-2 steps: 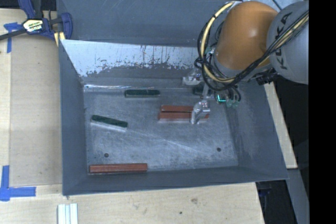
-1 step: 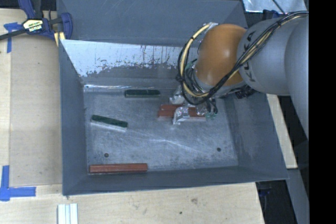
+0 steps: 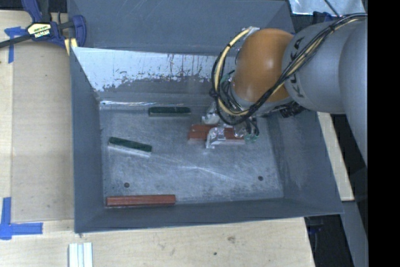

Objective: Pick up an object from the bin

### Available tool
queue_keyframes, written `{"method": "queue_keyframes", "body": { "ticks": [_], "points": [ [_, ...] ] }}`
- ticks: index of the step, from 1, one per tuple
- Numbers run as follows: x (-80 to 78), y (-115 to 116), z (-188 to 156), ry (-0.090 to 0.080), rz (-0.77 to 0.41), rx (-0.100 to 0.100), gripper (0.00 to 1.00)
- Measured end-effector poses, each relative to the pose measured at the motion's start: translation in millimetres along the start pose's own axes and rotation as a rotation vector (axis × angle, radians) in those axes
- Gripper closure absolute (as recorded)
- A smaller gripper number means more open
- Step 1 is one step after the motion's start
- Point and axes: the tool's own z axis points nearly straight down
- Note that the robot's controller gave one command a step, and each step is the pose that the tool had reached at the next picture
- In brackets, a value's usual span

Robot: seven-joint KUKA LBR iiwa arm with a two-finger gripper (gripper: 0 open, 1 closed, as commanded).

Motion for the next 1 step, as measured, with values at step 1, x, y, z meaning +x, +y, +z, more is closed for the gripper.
{"method": "queue_keyframes", "body": {
  "ticks": [1],
  "points": [
    [-0.9,-21.8,-134.5,0.007,0.028,0.001,1.00]
  ]
}}
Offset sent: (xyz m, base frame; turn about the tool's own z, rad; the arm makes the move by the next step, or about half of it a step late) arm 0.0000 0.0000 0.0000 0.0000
